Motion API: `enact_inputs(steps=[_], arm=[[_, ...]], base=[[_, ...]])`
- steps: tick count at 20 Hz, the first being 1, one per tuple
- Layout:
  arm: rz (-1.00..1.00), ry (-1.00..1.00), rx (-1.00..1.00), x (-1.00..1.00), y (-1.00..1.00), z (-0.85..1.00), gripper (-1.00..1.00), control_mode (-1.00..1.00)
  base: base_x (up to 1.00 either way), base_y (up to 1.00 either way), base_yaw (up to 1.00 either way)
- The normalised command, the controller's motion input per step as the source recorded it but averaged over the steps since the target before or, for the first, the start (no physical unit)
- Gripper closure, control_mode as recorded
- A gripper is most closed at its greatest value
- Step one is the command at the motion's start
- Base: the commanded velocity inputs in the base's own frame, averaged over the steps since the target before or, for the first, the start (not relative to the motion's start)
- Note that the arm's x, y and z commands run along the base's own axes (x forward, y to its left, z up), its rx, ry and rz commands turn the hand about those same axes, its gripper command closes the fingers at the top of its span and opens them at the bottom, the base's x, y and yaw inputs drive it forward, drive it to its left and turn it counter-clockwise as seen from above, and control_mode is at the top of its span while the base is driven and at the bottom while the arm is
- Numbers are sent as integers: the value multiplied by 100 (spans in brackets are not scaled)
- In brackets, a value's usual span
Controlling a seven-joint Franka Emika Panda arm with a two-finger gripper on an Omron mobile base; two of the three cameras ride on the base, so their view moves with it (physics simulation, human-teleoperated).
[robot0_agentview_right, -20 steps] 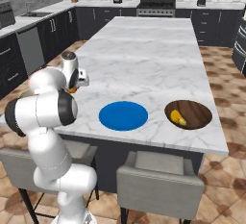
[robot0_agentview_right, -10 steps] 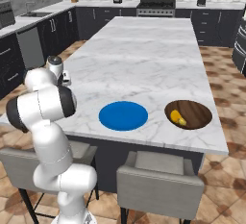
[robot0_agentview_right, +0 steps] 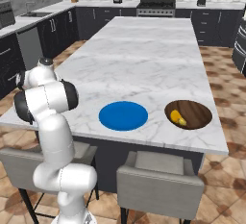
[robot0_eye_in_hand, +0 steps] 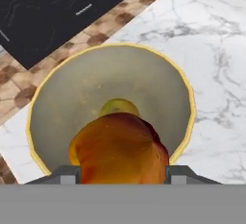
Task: Take the fruits from the plate on the dining counter and place two fruits in each bowl.
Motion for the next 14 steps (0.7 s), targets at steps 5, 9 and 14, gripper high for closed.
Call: enact_inputs(steps=[5,9,14], arm=[[0,0,-1,1,15,-44,100,-100],[0,1,-2,8,24,-39,100,-100],[0,0,0,16,18,-9,100,-100]], base=[[0,0,0],[0,0,0],[0,0,0]])
